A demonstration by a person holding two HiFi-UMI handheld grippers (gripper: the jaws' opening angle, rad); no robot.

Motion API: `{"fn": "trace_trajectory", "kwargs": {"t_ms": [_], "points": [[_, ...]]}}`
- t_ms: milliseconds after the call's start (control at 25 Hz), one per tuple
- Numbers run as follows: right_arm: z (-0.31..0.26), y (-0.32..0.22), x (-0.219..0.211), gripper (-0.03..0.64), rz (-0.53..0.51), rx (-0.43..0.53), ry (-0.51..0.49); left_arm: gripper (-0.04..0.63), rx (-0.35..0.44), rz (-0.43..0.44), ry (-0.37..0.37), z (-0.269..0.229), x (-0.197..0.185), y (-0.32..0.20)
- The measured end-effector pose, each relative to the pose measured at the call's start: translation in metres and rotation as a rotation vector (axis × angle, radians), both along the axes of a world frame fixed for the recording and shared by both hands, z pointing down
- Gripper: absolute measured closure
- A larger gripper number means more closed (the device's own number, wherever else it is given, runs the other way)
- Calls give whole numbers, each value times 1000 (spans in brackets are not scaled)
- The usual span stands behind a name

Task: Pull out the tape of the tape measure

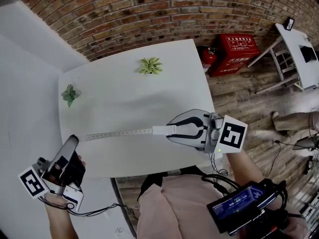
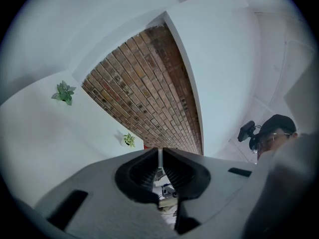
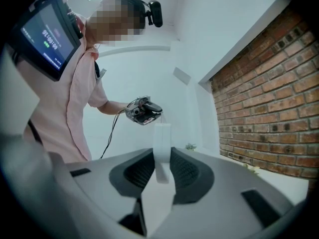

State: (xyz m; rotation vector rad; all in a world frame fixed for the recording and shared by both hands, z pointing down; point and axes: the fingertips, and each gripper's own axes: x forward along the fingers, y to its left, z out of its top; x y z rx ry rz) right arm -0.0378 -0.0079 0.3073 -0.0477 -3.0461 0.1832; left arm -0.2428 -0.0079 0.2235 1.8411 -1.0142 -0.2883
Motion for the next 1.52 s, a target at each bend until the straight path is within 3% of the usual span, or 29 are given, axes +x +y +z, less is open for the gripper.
{"fn": "trace_trajectory", "kwargs": {"t_ms": [1520], "points": [[6,-4,9,518,13,-5,20,558,67,-56,-25,-24,-30,-6]]}}
